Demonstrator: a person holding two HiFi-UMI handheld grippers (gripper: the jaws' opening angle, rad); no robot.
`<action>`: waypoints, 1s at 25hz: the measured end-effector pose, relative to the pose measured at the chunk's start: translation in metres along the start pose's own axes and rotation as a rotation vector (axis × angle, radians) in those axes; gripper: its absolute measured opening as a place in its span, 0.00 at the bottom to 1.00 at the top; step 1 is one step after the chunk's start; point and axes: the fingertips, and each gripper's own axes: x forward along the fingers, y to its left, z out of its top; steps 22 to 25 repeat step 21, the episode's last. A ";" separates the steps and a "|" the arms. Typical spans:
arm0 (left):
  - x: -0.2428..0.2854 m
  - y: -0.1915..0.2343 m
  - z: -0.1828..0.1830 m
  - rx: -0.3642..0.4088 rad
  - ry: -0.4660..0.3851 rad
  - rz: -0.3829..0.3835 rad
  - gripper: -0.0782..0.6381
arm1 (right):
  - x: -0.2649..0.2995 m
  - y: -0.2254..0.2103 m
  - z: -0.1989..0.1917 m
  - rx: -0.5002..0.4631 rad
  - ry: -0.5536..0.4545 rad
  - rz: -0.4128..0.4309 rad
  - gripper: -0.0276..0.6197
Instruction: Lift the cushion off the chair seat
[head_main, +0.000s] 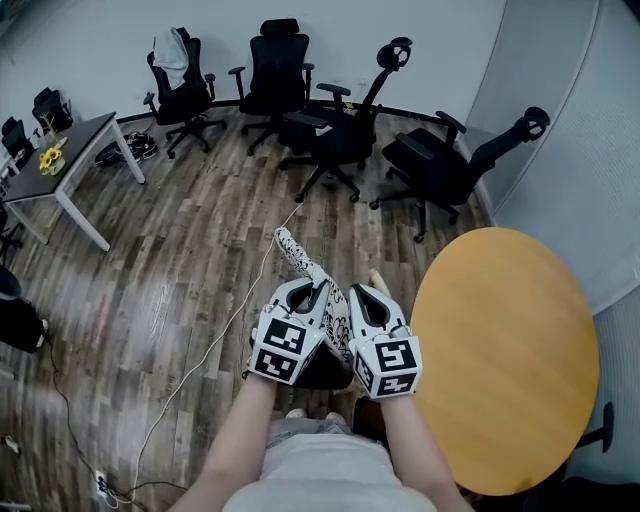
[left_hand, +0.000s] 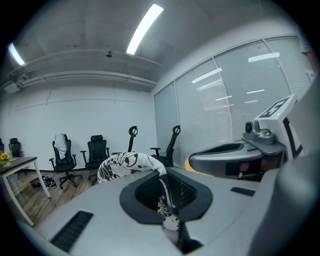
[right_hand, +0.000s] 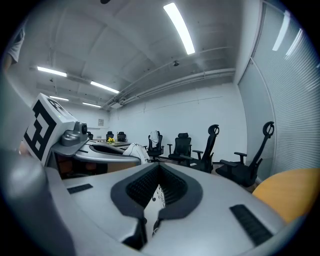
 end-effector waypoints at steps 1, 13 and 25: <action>-0.001 -0.001 0.001 -0.001 -0.002 0.001 0.13 | -0.002 -0.001 0.001 0.000 -0.002 -0.001 0.08; -0.013 -0.010 0.007 -0.004 -0.026 0.020 0.13 | -0.020 0.000 0.004 0.011 -0.030 -0.002 0.08; -0.014 -0.011 0.012 -0.016 -0.056 0.025 0.13 | -0.023 -0.004 0.009 0.010 -0.053 -0.008 0.08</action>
